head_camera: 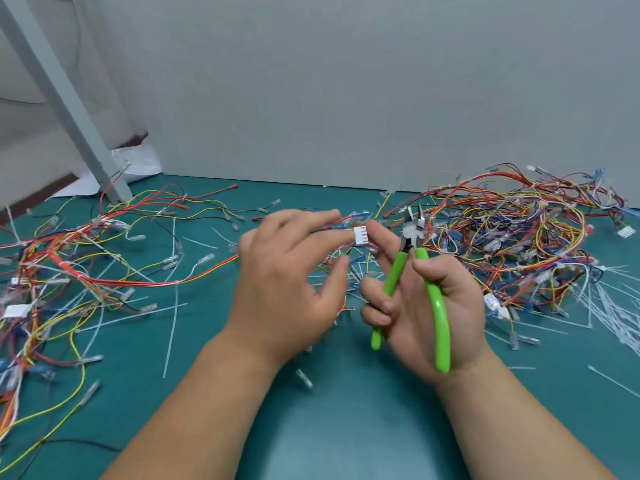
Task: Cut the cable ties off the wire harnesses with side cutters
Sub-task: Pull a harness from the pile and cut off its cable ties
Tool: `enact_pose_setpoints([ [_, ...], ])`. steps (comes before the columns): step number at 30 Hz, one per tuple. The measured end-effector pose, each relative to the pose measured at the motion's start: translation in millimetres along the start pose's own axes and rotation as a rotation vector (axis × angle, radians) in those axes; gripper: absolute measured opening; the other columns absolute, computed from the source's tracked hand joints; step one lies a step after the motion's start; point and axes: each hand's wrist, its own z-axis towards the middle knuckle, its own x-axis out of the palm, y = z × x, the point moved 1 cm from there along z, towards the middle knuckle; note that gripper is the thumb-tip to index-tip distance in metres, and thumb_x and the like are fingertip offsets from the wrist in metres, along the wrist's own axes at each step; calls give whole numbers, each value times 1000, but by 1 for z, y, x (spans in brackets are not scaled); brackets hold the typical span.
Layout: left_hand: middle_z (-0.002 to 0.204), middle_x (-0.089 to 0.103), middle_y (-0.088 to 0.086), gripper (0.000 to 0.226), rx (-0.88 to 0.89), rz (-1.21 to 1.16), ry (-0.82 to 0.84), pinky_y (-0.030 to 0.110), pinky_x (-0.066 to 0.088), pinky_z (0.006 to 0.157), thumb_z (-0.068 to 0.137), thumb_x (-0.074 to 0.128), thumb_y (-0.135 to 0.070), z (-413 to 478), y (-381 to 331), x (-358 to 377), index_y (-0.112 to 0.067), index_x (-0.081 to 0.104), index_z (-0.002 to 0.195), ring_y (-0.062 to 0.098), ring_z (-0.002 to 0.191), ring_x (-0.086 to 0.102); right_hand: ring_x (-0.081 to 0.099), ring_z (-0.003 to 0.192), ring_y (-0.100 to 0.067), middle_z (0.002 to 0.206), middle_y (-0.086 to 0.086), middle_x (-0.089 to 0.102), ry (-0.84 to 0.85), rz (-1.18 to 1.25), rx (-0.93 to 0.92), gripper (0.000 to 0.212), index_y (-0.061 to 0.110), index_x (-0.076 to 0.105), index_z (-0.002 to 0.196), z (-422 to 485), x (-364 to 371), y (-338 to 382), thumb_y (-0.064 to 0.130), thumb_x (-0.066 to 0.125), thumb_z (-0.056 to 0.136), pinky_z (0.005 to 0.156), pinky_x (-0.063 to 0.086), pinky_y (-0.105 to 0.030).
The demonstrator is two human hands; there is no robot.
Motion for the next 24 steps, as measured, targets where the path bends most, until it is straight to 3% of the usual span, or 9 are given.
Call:
enact_pose_setpoints([
  [5,121,64,-21,29,-152,238,203,39,30,86,78,64,-66,-2,12,11,-45,75,95,20,110,55,34,58,-12,152,8,53,50,-99,32,109,15,48,150,-2,5,-4,42,83,51,54,28,-27],
  [10,117,62,-14,24,-353,213,69,37,28,82,81,68,-57,-7,23,9,-39,74,97,22,107,56,35,58,-12,155,8,50,50,-59,3,106,15,47,150,-1,5,-2,42,80,53,54,30,-25],
  [12,129,54,-8,30,-422,301,42,42,30,87,83,61,-58,-9,22,9,-36,70,102,27,117,49,33,58,-12,155,6,50,52,-59,3,103,14,48,150,-2,4,-2,42,77,54,54,30,-26],
  [14,146,42,1,35,-421,379,22,50,30,94,85,52,-59,-9,16,8,-35,66,106,33,131,37,32,58,-12,155,6,51,46,-92,4,107,14,47,150,-2,5,-3,43,78,52,53,29,-25],
  [16,151,39,2,30,-301,349,1,48,29,94,90,50,-55,-9,7,8,-35,65,107,35,133,35,32,57,-13,155,5,51,51,-143,5,114,13,45,151,-2,8,-6,44,82,48,52,28,-26],
  [19,122,63,-14,25,-231,217,49,41,30,86,96,51,-49,-11,0,13,-35,70,107,24,115,51,32,57,-15,157,3,48,83,-188,3,117,10,41,153,-3,13,-10,44,83,49,52,27,-28],
  [21,96,70,-17,25,-346,69,116,39,33,84,97,49,-46,-13,2,16,-34,71,96,16,101,59,33,57,-15,158,3,47,104,-198,-2,117,9,41,153,-5,14,-10,44,83,50,53,26,-30],
  [24,79,71,-13,25,-476,-261,119,37,48,80,98,55,-37,-16,8,19,-27,72,83,10,83,65,34,58,-15,157,4,47,130,-217,1,117,10,40,154,-6,14,-10,45,82,50,55,25,-32],
])
